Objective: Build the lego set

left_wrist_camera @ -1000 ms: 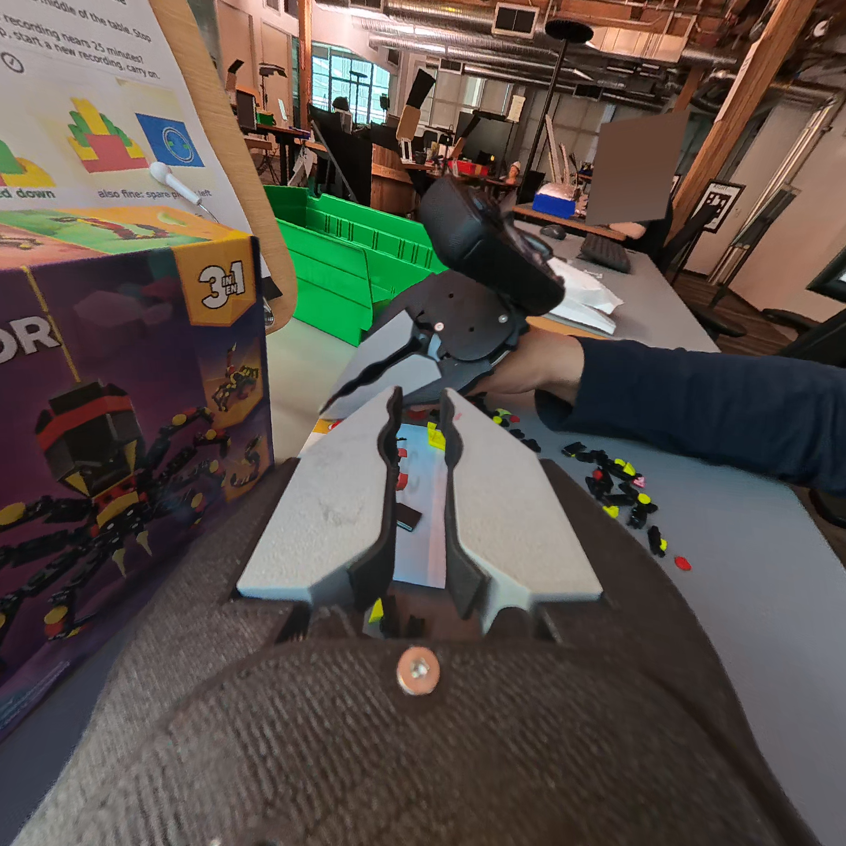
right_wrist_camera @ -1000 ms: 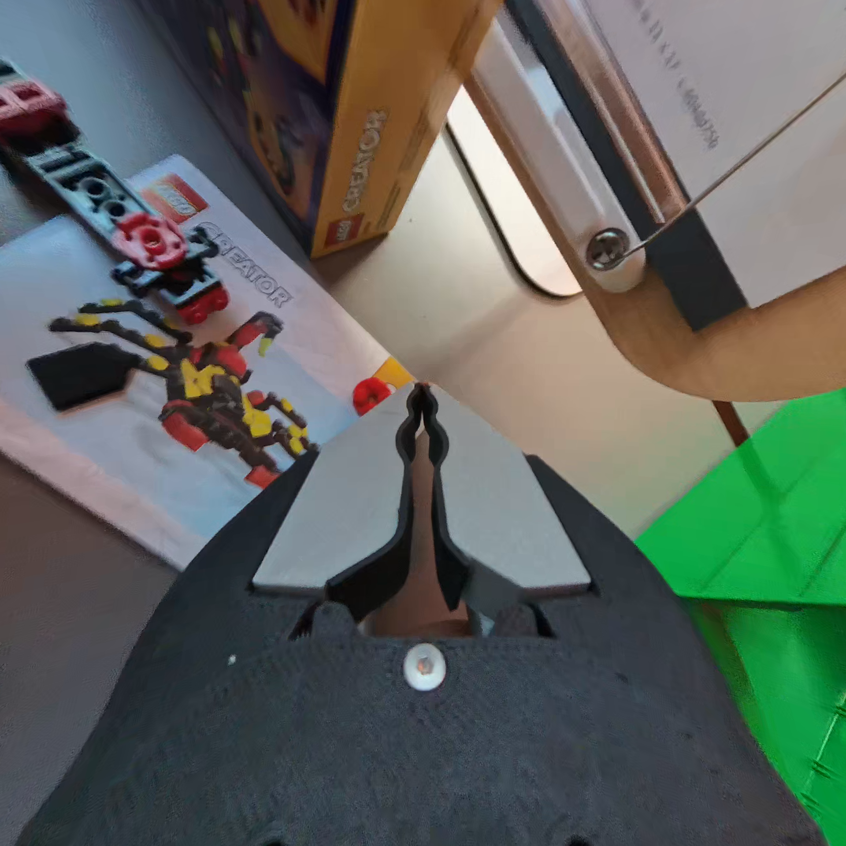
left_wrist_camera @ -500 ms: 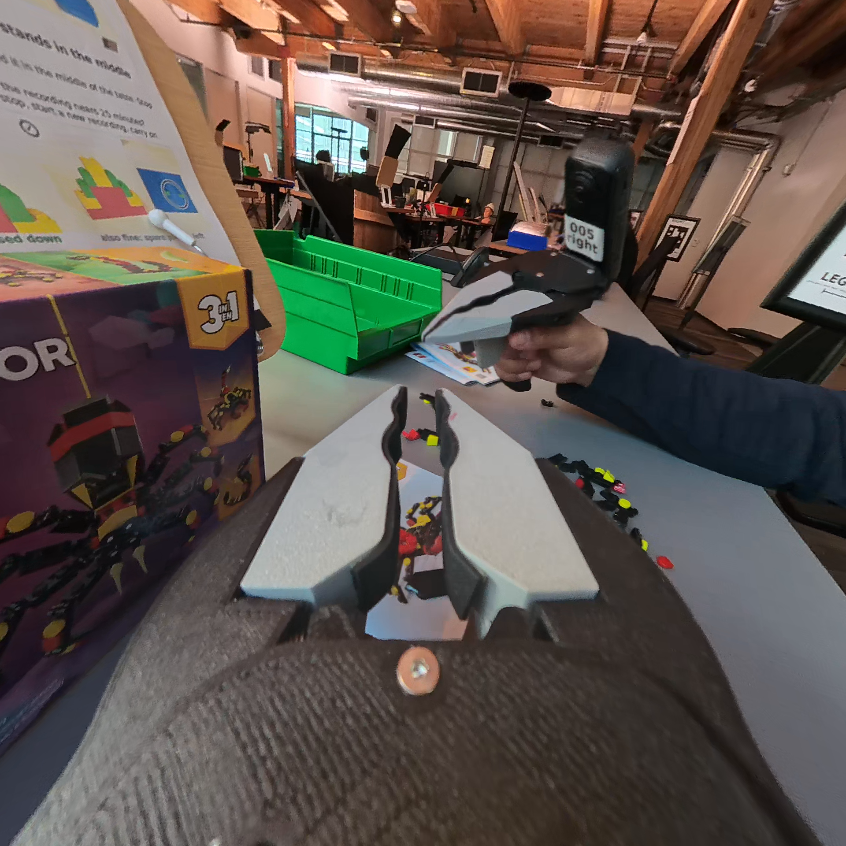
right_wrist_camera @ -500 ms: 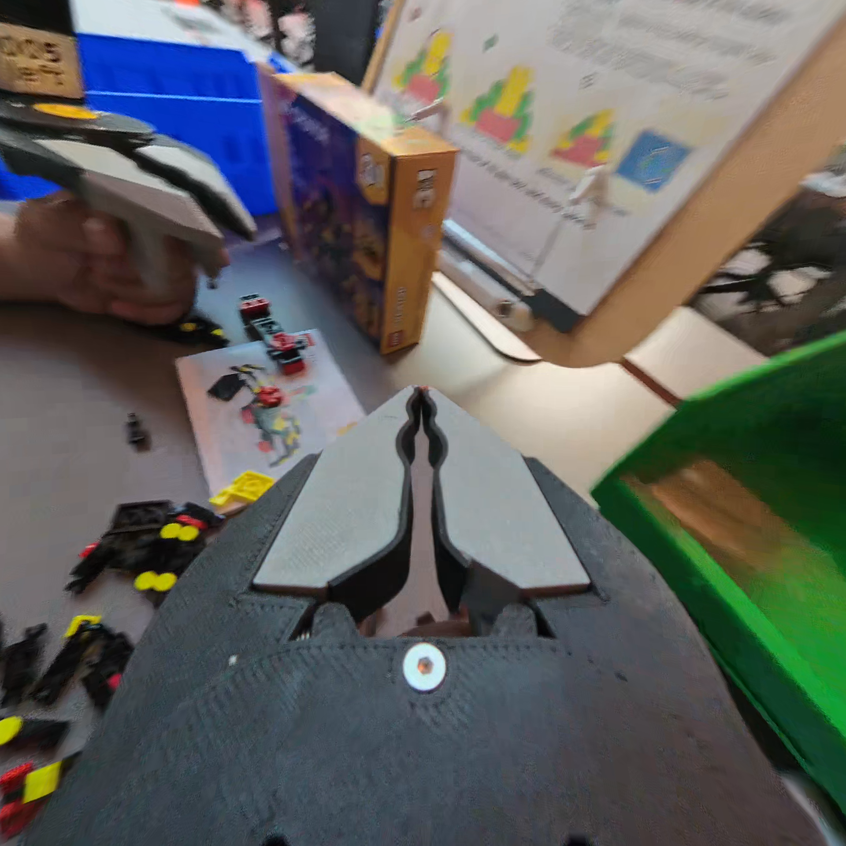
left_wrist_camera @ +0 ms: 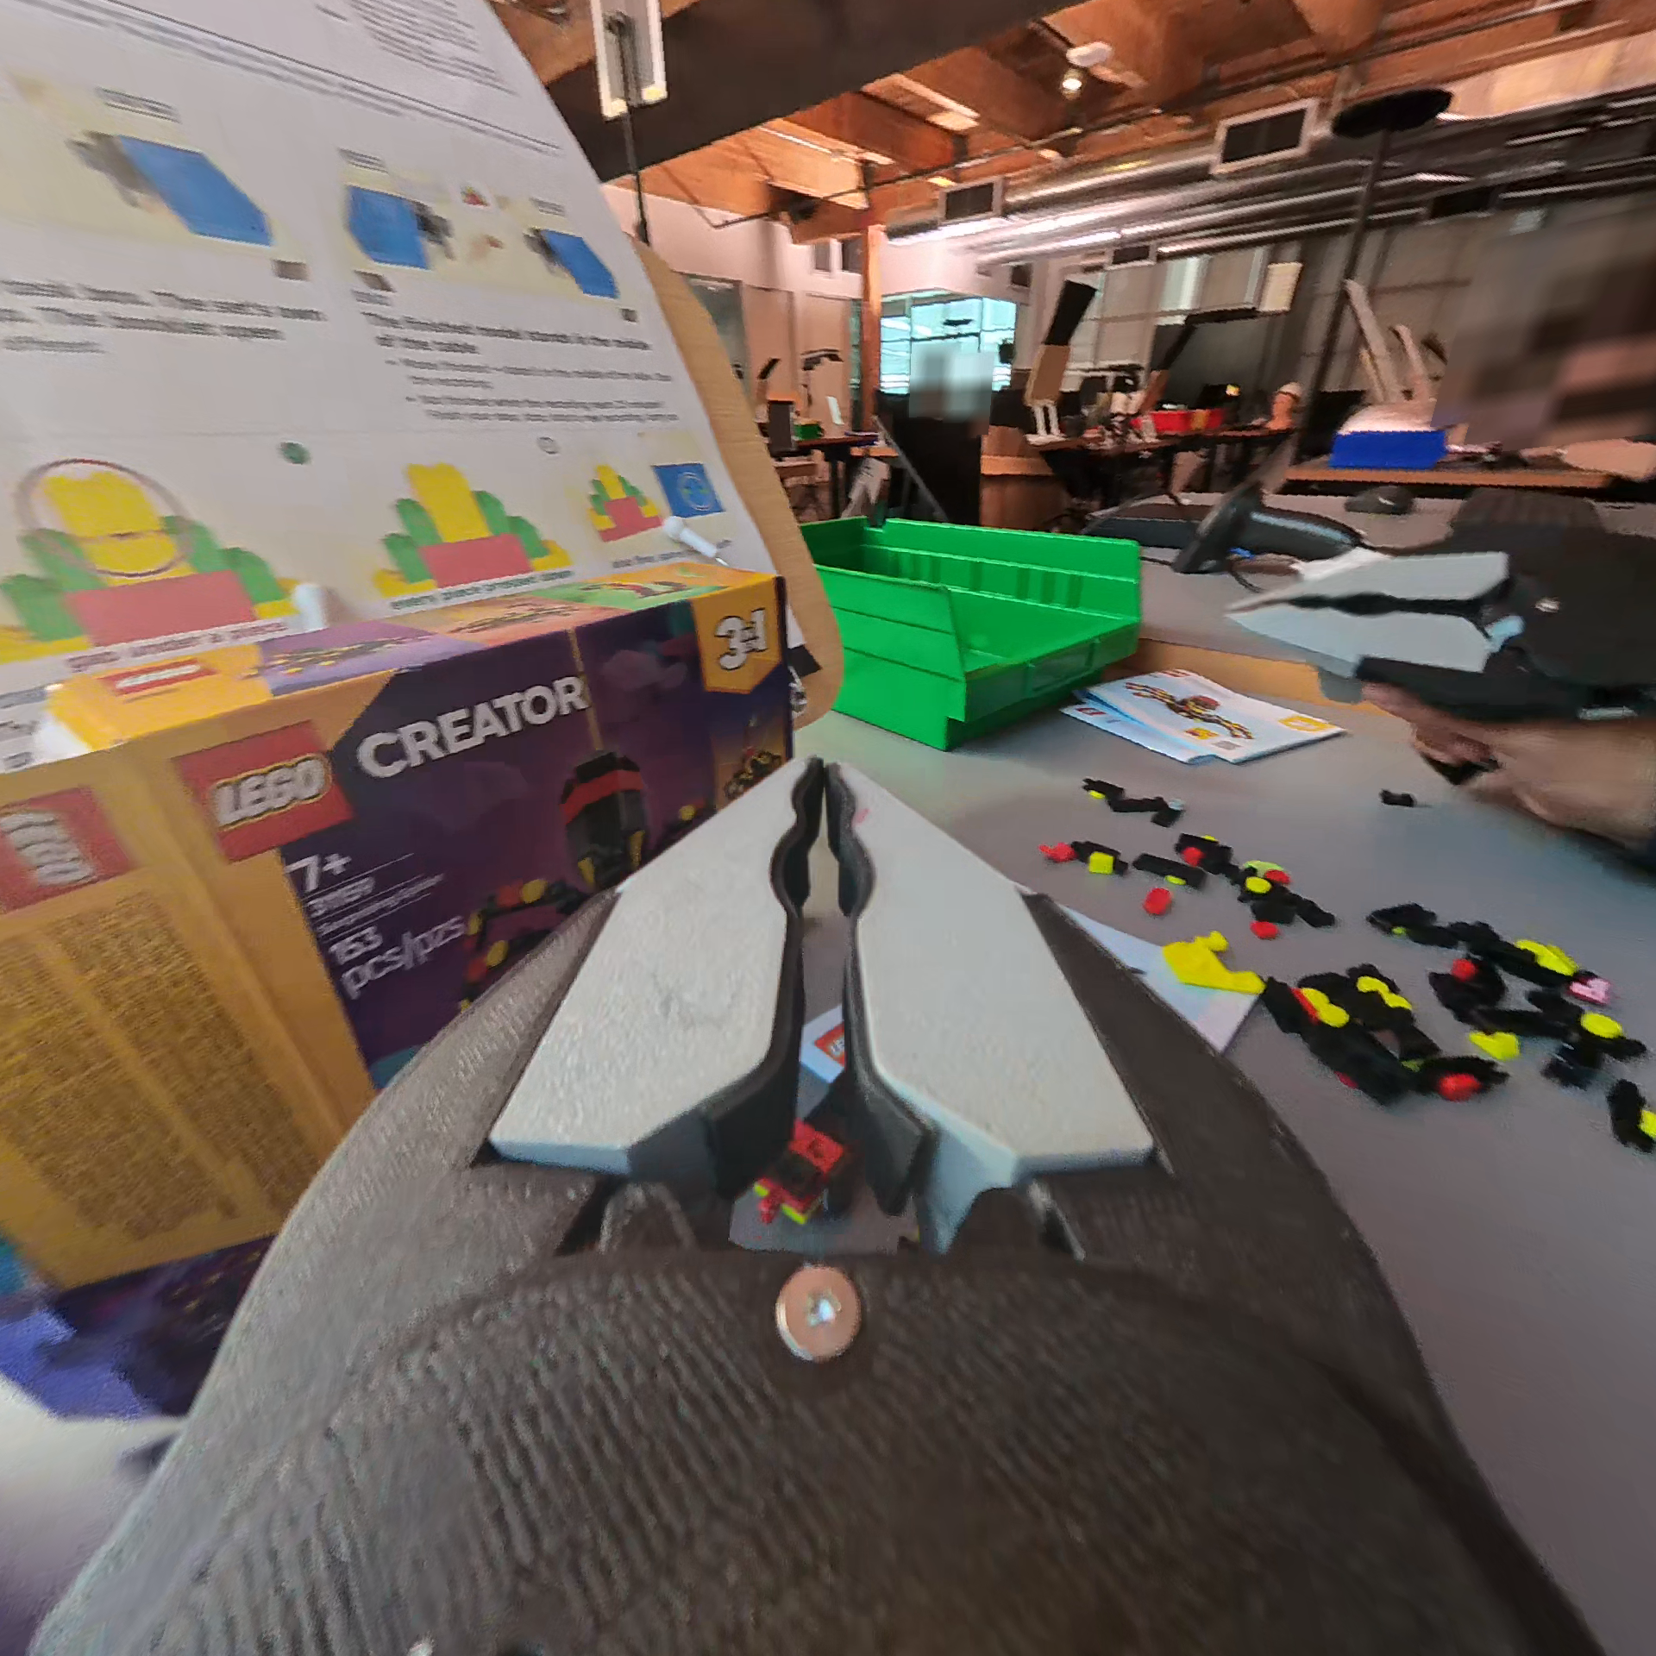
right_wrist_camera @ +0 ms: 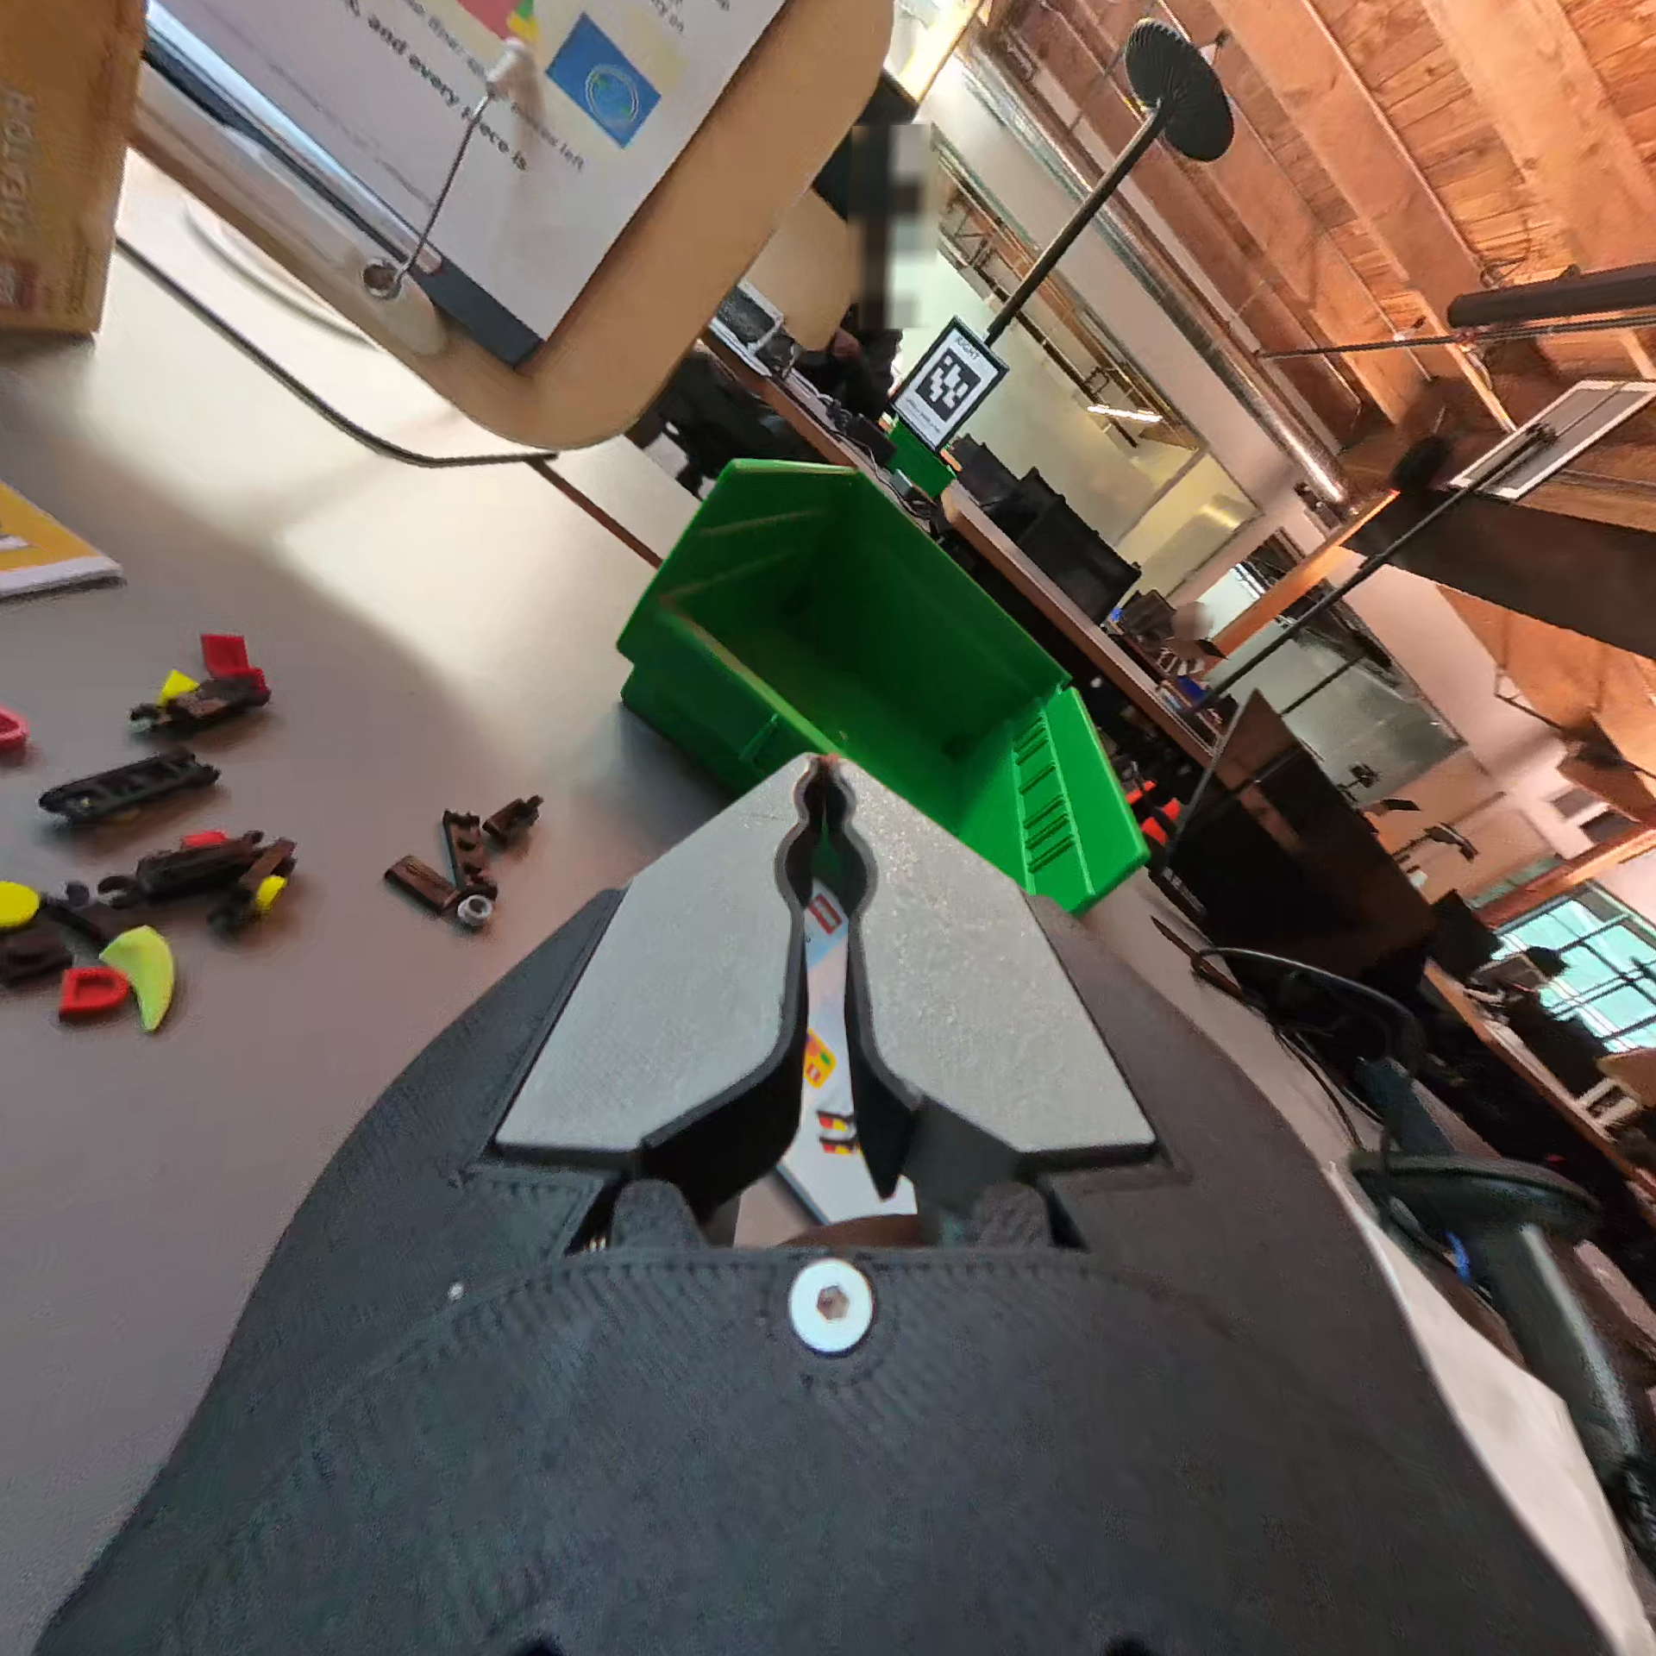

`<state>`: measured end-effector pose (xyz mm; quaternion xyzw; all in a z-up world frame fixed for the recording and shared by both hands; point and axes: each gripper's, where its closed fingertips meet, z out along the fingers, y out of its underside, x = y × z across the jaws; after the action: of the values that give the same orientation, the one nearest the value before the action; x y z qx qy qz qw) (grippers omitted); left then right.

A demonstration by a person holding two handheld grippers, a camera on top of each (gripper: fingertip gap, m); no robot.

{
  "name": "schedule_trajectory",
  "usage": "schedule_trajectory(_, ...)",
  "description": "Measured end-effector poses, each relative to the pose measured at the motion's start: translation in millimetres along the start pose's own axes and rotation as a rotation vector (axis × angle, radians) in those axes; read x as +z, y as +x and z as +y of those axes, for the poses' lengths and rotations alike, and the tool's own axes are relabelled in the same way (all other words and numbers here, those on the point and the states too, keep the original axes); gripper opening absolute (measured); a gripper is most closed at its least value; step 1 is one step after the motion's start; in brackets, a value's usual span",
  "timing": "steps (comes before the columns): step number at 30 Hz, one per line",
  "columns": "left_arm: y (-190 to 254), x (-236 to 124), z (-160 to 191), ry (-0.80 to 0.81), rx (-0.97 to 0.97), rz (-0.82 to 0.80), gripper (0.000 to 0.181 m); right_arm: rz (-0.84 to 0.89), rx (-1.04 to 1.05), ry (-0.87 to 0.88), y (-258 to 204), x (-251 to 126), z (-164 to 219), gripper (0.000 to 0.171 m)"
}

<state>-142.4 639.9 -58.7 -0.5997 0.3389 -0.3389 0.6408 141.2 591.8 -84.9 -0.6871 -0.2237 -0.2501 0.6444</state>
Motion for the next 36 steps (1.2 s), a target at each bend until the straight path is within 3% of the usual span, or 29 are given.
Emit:
schedule_trajectory(7, -5.5, -19.3, -4.0, 0.019, 0.051, -0.162, 0.000, 0.076, -0.054, -0.079, -4.0, -33.8, 7.1, 0.000)
schedule_trajectory(16, 21.2, -39.6, -7.5, 0.033, 0.032, -0.173, 0.000, 0.092, 0.009, -0.144, -2.1, -71.3, 18.6, 0.000)
schedule_trajectory(27, 72.7, -51.4, -3.1, -0.016, 0.048, -0.066, 0.000, 0.099, 0.042, -0.131, -3.3, -93.7, 14.2, 0.000)
schedule_trajectory(36, 124.3, -35.3, 9.3, -0.106, 0.070, 0.106, 0.000, 0.077, 0.046, -0.125, -6.3, -87.1, 12.7, 0.000)
